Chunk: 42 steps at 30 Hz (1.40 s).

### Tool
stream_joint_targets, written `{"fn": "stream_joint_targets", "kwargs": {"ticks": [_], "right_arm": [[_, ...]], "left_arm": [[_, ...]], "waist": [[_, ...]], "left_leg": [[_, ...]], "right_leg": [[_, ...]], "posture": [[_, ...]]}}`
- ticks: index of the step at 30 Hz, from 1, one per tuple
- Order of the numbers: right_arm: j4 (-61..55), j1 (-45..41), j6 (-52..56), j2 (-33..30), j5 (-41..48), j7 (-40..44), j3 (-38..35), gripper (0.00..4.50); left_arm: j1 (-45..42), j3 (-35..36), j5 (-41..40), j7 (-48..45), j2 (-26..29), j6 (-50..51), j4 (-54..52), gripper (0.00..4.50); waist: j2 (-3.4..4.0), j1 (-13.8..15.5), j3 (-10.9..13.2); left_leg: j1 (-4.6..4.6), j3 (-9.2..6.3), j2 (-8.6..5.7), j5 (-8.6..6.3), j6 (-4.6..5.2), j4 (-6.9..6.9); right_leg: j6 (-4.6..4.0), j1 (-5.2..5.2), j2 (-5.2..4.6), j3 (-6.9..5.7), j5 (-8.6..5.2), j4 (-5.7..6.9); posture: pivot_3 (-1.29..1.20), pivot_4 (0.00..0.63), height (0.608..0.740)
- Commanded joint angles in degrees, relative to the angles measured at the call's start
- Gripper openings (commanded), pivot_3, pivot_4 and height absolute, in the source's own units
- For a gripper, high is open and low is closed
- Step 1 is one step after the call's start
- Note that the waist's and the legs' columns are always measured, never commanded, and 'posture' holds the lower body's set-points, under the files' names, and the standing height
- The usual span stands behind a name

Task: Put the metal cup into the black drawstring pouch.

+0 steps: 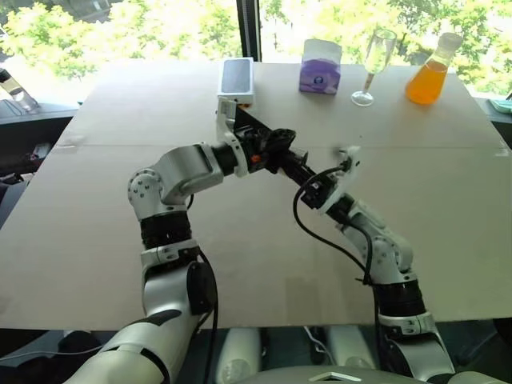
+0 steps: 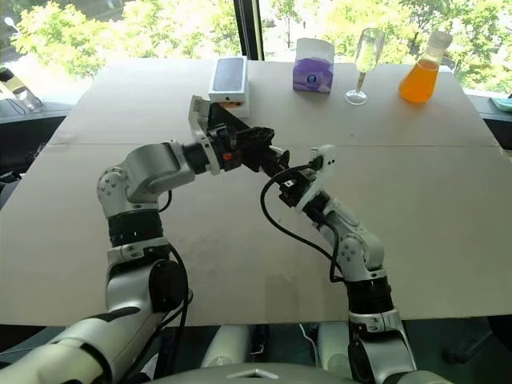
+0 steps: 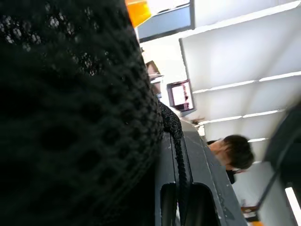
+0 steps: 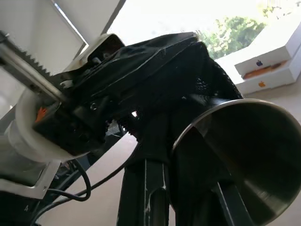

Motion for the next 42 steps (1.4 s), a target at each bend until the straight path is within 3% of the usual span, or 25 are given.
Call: {"fn": "stream_joint_targets", "kwargs": {"ticks": [1,5,9,13,17,22,28,35,42], "right_arm": [[-0.1,-2.8,-5.2,0.1,-5.3,2.4,3.7,0.01],[1.1,-3.5,-8.3,0.6,-8.5,3.2,5.2,0.01],[2.7,-3.9,-3.8,4.1,-0.8,0.2,-1.5,0.01],[5.2,-3.6,-2.8,3.9,-0.2,-0.6,-4.3,0.01],[5.8,-3.8,-3.4,2.3,-3.9,2.2,-0.8,0.01],[7.9,-6.5,-7.7,1.7,-8.3,6.0,2.1,0.01],[8.6,-8.1,-16.3,0.2,-18.1,9.2,7.8,0.01],[13.6,-9.6,-31.1,-2.1,-33.4,6.5,12.9,0.01],[23.9,-15.1,-46.5,-7.6,-48.9,7.0,20.2,0.01]], "left_arm": [[-3.6,-3.0,-3.8,0.0,0.0,0.0,0.6,0.00],[-2.9,-2.8,-3.8,0.1,-0.8,-0.1,1.1,0.00],[-0.5,-2.4,-3.8,0.4,-0.1,1.1,1.0,0.00],[-1.1,-0.5,-3.8,-0.3,-2.3,1.3,0.2,0.00],[-1.7,-3.4,-3.8,-3.6,-4.6,4.9,-2.1,0.00],[-0.8,-7.9,-3.8,-7.6,-3.1,8.1,-2.7,0.00],[-0.8,-9.0,-3.8,-8.1,-1.4,7.5,0.0,0.00],[0.9,-6.4,-3.8,-4.4,-0.5,4.5,0.6,0.00],[2.3,-11.5,-3.8,-1.3,2.1,3.9,-2.4,0.00]], "waist": [[0.00,0.1,0.0],[0.00,0.0,0.0],[0.00,-0.1,0.0],[0.00,0.3,0.0],[0.00,0.3,0.0],[0.00,-0.3,0.0],[0.00,-0.1,0.0],[-0.01,-0.1,0.0],[-0.04,-0.2,0.0]], "left_leg": [[0.00,-0.01,-0.01,0.00,0.00,0.00],[0.02,0.03,-0.04,0.00,0.00,0.00],[0.03,0.03,0.00,0.01,-0.02,-0.01],[0.01,0.01,-0.02,0.02,-0.04,0.00],[0.01,0.01,-0.04,0.02,-0.03,-0.01],[0.05,0.05,-0.05,0.02,-0.04,-0.01],[0.04,0.04,-0.01,0.03,-0.04,-0.01],[0.05,0.03,-0.01,0.03,-0.05,-0.01],[0.07,0.02,0.00,0.06,-0.09,-0.01]], "right_leg": [[0.00,0.00,0.01,-0.03,0.00,0.00],[0.00,0.01,0.02,-0.11,0.00,-0.01],[0.00,0.01,0.04,-0.11,0.00,0.00],[-0.01,0.03,0.02,-0.14,0.00,-0.02],[0.00,0.03,0.02,-0.14,0.00,-0.05],[0.00,0.03,0.09,-0.12,0.00,-0.02],[0.00,0.02,0.06,-0.11,0.00,-0.02],[0.00,0.03,0.04,-0.12,0.00,-0.02],[-0.01,0.03,0.03,-0.11,0.00,-0.01]], "posture": [[0.00,0.150,0.737],[0.00,0.150,0.737],[0.00,0.150,0.737],[0.00,0.150,0.737],[0.00,0.150,0.737],[0.00,0.150,0.737],[0.00,0.150,0.737],[0.00,0.150,0.737],[0.00,0.150,0.737]]}}
